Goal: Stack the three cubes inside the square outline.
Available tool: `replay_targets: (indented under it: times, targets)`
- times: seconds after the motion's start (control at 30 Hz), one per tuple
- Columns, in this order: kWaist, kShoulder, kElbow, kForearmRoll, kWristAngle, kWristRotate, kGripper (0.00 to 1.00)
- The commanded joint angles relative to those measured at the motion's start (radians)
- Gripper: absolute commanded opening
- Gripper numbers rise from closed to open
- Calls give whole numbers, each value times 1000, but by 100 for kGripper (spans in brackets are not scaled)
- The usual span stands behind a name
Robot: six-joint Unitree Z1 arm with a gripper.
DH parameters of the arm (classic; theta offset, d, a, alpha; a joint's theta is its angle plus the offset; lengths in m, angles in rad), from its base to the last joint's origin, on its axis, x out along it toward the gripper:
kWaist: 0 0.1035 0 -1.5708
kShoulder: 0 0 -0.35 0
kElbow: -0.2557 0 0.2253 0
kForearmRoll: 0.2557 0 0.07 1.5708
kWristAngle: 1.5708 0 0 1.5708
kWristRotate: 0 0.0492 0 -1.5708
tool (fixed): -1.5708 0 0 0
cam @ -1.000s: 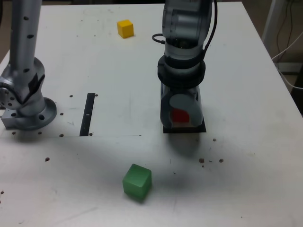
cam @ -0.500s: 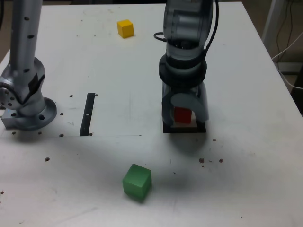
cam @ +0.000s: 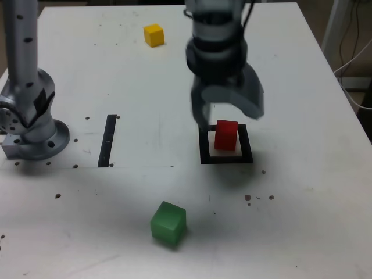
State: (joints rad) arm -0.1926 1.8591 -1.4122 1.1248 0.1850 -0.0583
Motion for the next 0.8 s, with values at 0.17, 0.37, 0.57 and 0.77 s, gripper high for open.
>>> replay_targets:
  times: [0.17, 0.37, 0.57, 0.77]
  targets:
    - [83, -44, 0, 55, -64, 179, 99]
    - [163, -79, -14, 96, -44, 272, 99]
    - [278, -87, -76, 204, 43, 361, 99]
    - [449, -85, -115, 246, 88, 473, 99]
